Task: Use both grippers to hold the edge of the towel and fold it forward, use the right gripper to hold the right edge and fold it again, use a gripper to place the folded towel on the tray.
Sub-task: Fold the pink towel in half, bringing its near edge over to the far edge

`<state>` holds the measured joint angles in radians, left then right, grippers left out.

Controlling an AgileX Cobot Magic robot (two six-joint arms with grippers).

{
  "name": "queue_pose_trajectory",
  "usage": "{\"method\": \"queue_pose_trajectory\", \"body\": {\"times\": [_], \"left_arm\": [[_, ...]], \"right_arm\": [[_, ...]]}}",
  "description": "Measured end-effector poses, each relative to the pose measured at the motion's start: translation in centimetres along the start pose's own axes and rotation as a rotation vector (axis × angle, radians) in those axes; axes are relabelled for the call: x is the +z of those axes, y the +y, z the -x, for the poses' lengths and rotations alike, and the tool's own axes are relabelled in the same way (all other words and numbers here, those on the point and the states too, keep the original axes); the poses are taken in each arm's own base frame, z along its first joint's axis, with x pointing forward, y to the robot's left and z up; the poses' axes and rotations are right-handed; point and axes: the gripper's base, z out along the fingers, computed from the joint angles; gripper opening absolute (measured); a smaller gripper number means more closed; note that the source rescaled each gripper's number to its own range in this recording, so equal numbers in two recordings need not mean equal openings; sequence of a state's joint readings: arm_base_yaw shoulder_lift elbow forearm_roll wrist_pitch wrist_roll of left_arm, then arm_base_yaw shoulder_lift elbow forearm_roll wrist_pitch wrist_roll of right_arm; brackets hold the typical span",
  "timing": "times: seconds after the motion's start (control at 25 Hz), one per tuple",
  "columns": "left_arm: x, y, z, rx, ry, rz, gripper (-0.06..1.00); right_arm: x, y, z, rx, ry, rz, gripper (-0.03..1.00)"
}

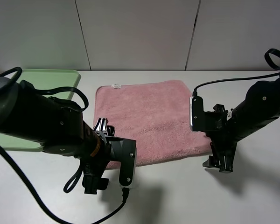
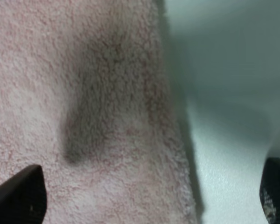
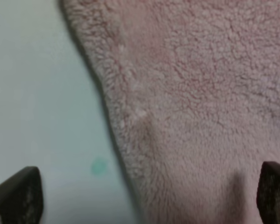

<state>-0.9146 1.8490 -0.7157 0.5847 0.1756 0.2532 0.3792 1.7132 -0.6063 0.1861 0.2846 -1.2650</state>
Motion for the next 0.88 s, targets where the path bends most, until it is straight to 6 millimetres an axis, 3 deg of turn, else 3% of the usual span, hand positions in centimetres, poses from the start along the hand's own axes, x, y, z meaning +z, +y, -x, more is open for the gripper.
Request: {"method": "queue_pose_trajectory", "body": {"times": [0.88], "left_arm": [[0.1,0.0,0.0,-0.001,0.001,-0.002,0.87]], "right_arm": [[1.9,-0.4,-0.1,-0.027,0.016,-0.014,0.98]]}}
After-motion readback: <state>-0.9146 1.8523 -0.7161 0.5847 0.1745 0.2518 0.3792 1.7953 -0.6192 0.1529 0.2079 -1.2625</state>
